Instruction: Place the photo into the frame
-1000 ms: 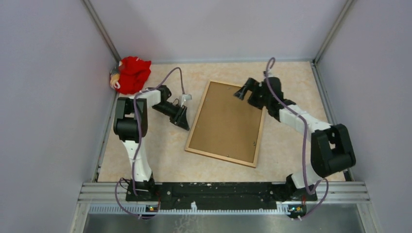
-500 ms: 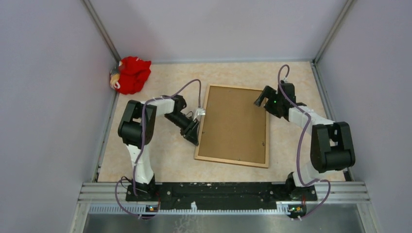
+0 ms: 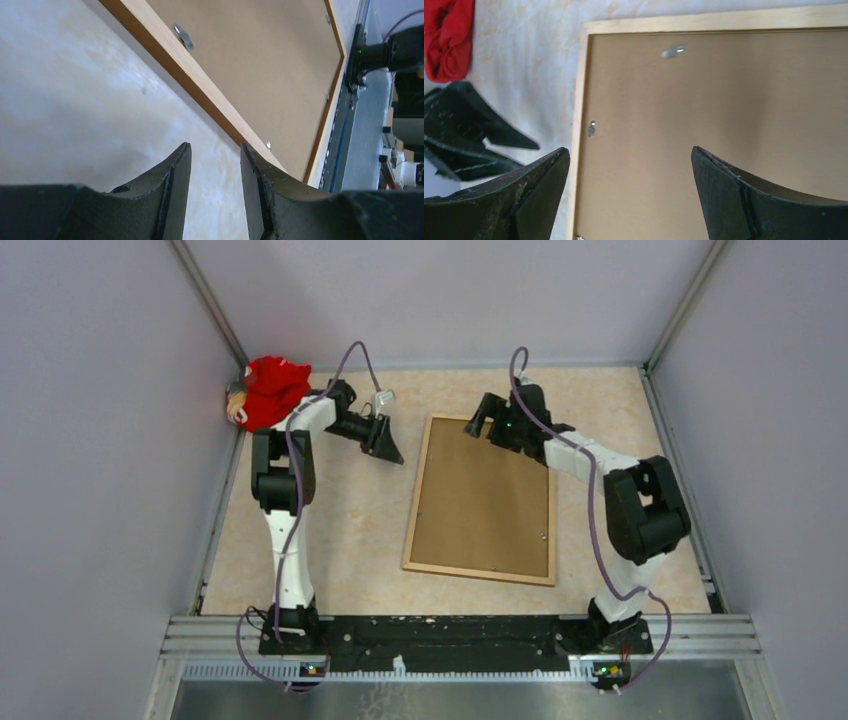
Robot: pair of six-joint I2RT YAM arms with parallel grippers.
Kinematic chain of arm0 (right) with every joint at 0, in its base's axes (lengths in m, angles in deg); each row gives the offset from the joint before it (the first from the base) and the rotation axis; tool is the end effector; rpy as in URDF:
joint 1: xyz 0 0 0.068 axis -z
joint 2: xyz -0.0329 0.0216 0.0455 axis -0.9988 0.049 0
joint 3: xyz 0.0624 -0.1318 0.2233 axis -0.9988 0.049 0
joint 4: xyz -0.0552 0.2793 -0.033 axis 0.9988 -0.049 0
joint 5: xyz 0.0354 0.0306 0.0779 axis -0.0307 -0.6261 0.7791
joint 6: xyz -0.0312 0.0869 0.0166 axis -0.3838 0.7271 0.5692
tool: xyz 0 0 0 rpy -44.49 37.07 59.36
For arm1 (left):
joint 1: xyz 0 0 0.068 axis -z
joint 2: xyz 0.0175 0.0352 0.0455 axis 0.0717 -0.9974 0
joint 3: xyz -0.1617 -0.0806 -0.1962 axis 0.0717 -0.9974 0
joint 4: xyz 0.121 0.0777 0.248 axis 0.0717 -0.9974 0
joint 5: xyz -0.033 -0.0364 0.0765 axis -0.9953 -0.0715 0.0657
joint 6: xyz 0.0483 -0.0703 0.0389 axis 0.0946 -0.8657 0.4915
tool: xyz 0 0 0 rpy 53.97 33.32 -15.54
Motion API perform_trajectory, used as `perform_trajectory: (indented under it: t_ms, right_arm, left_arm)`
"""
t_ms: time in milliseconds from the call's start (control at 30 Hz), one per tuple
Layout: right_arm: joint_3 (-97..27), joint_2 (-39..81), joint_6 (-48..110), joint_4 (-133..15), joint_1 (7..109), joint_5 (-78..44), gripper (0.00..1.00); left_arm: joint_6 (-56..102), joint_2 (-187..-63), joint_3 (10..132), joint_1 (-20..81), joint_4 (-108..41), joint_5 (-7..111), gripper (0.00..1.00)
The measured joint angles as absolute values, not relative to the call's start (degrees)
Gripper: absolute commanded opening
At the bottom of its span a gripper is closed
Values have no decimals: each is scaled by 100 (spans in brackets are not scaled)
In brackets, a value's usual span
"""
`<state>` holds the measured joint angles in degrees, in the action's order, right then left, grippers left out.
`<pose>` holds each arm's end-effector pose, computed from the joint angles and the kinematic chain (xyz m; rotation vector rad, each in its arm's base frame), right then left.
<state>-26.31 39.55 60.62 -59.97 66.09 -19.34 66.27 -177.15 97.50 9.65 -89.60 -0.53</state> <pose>0.4215 0.1713 0.1827 0.2434 2.2349 0.6635 0.4484 -0.1179 0.1240 0.8615 2.2954 -1.3734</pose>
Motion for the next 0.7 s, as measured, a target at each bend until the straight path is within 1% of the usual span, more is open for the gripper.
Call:
perform_trajectory:
  t_ms: [133,200,333,400,500,567,700]
  right_arm:
    - [-3170,4787,6272,-5789,6167,-1702,88]
    - [-3483,5260,6392,-5715,5922,-1567,87]
    - [-3848,5843,6587,-5632,5638,-1366,84]
    - [-4001,5994,6689,-5507,5542,-1259,82]
    - [-4182,6156,6840,-5372,5465,-1149,75]
    - [-4182,6228,6947,-5317,5455,-1071,73]
    - [-4182,6269,7089,-5291,5455,-994,73]
  left_arm:
    - [5985,-18389,10480,1138,-8630,-199,47]
    - [5751,-18574,10510,1313,-8505,-223,44]
    - [5488,-18701,10499,1538,-8396,-131,39]
    - [5410,-18701,10466,1553,-8320,-101,36]
    - [5298,-18701,10351,1520,-8197,-107,30]
    - [5215,-18701,10276,1500,-8151,-168,30]
    - [5115,-18701,10191,1494,-8033,-251,29]
